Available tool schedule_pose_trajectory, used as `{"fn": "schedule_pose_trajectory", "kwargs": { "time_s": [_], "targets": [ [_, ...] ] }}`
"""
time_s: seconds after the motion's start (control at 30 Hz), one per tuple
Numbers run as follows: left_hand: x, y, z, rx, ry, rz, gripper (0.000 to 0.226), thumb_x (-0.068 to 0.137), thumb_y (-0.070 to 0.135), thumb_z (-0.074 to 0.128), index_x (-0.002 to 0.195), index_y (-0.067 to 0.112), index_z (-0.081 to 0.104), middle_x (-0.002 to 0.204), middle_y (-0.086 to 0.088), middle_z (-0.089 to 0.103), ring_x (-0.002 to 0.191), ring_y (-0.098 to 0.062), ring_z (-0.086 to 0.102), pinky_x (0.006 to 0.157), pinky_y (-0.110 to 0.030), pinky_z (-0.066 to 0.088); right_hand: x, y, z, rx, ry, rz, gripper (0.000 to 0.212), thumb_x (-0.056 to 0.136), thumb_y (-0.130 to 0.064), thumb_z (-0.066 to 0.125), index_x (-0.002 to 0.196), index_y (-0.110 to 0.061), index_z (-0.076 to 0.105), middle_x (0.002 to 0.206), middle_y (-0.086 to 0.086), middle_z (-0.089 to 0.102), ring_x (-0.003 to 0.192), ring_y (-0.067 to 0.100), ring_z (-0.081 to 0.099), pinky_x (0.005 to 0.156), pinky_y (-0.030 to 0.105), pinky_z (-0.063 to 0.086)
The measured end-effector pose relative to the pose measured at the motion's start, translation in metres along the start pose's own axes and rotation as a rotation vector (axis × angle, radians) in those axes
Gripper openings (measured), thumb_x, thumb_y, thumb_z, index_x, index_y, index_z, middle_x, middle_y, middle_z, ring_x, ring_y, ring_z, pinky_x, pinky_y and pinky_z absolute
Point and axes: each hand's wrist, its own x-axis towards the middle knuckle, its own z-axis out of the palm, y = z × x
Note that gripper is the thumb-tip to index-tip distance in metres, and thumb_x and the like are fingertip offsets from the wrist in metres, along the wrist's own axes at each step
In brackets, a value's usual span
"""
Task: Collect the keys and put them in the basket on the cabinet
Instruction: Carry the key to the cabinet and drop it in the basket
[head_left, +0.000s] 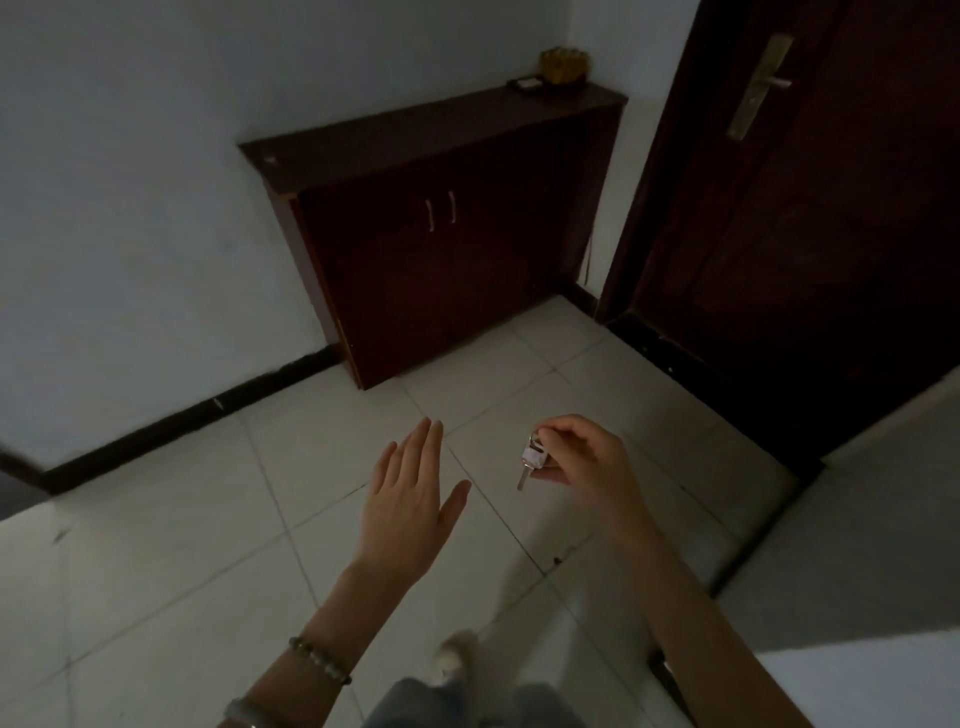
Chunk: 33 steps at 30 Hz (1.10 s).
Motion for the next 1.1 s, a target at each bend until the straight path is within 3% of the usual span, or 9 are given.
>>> {"fn": "schedule_pose_trajectory", "kwargs": {
  "time_s": [0.3,0.43,0.63,0.9,1.1],
  "targets": [
    [0.142,-0.011,0.017,-0.077,-0.001,0.139,0.065,0.093,0.045,0.038,0.139,-0.001,0.03,0.142,-0.021,0.041,0.129,-0.033,0.04,0.108,-0.049,0.031,0.115,-0.007,-0.017,0.051,0.099,-0.019,0.023,0.087,-0.001,0.055,0.072,-0.016,0.065,0.062,-0.005,0.069,0.065,0.01,0.067,0.058,0.02,0.055],
    [0.219,-0.002,0.041,-0.104,0.002,0.16,0.066,0.09,0.038,0.052,0.139,-0.001,0.03,0.142,-0.022,0.04,0.13,-0.034,0.04,0.108,-0.05,0.029,0.184,-0.003,-0.043,0.056,0.133,-0.012,0.028,0.086,-0.002,0.056,0.069,-0.021,0.067,0.062,-0.006,0.07,0.065,0.009,0.067,0.057,0.02,0.055],
    [0.347,0.025,0.073,-0.095,-0.02,0.181,0.066,0.09,0.037,0.053,0.139,-0.001,0.03,0.143,-0.022,0.038,0.132,-0.033,0.036,0.11,-0.048,0.023,0.307,-0.013,-0.097,0.083,0.18,0.009,0.031,0.087,-0.002,0.055,0.067,-0.021,0.068,0.059,-0.006,0.069,0.063,0.008,0.067,0.057,0.018,0.054],
    [0.498,0.067,0.102,-0.097,-0.005,0.14,0.067,0.09,0.04,0.051,0.14,0.0,0.029,0.144,-0.021,0.037,0.131,-0.033,0.037,0.108,-0.044,0.016,0.453,-0.04,-0.172,0.029,0.198,-0.026,0.025,0.087,-0.004,0.055,0.073,-0.021,0.066,0.064,-0.008,0.069,0.065,0.006,0.067,0.058,0.017,0.054],
    [0.591,0.082,0.127,-0.085,-0.006,0.121,0.069,0.086,0.041,0.055,0.138,0.001,0.033,0.141,-0.022,0.041,0.127,-0.036,0.042,0.104,-0.05,0.017,0.545,-0.038,-0.208,0.022,0.238,0.001,0.019,0.087,-0.002,0.056,0.08,-0.017,0.066,0.079,0.0,0.067,0.07,0.006,0.068,0.059,0.018,0.056]
  ]
}}
